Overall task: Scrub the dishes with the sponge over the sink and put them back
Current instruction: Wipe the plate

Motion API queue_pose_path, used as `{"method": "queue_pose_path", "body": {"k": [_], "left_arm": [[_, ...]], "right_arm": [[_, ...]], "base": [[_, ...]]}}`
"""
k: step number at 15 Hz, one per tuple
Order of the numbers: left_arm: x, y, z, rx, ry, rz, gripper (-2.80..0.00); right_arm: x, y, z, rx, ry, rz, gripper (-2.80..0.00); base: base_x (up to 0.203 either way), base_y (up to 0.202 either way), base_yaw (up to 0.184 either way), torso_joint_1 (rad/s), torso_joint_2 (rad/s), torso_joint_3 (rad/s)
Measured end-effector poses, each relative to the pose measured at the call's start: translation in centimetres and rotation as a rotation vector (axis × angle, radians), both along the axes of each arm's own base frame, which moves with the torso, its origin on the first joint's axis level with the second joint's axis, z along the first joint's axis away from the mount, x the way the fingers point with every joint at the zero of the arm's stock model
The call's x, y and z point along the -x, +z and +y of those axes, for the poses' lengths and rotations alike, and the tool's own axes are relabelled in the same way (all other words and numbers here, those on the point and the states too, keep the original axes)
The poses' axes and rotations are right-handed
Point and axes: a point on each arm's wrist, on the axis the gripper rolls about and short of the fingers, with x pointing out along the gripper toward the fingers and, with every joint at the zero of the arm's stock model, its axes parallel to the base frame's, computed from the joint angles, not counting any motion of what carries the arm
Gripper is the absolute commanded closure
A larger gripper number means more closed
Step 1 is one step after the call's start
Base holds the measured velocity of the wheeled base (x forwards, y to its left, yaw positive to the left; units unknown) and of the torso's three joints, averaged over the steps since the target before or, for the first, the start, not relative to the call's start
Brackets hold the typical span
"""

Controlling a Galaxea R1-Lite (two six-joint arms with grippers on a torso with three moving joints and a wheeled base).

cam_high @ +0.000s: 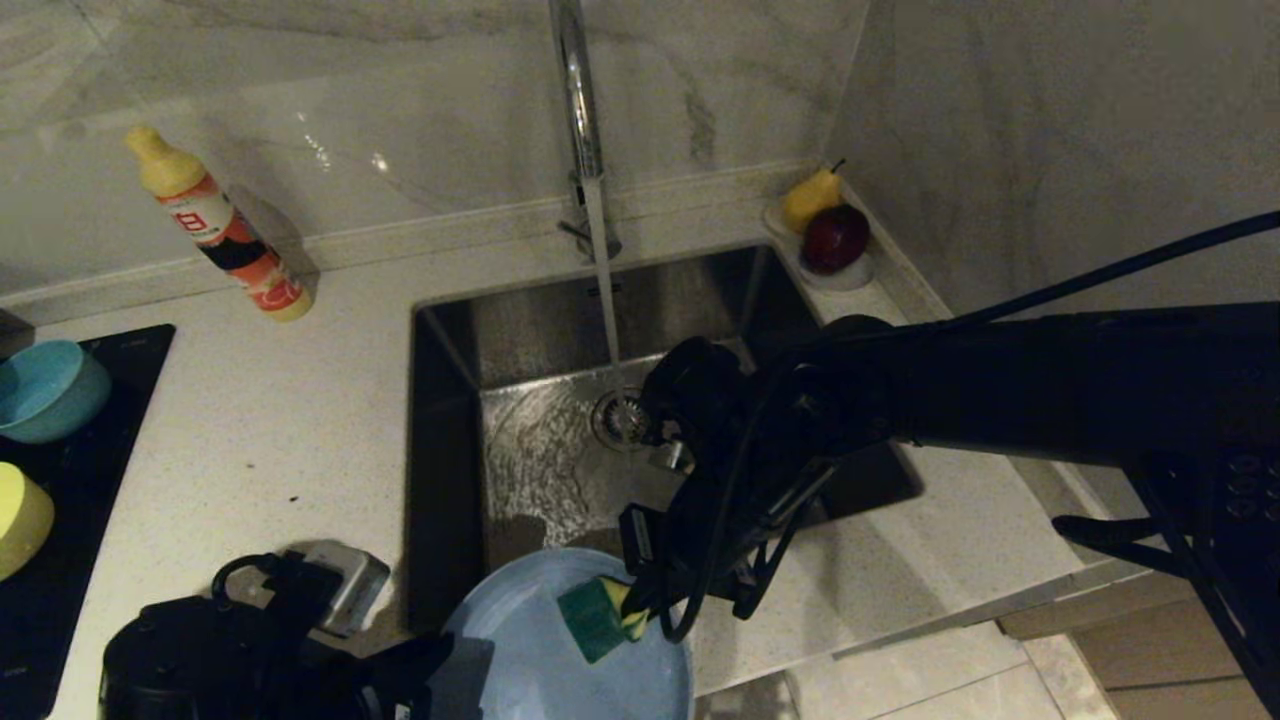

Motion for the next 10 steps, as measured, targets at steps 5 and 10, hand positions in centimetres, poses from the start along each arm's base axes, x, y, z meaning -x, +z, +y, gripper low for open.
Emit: {"method": "queue_pose_path", "body": {"k": [5,10], "left_arm": [[-0.1,0.2,-0.1,0.005,-0.004,-0.007,0.0],[-0.5,0.6,-0.4,0.017,-0.002,-0.023,0.0]], "right_arm": [[0.6,0.8,-0.5,0.056,-0.025,-0.038,0.0],[2.6,2.0,-0.8,0.091,0.015,-0.012,0.0]], "base": [[0.0,0.0,0.0,0.0,0.0,0.0],[0.0,0.0,0.0,0.0,0.0,0.0]]}}
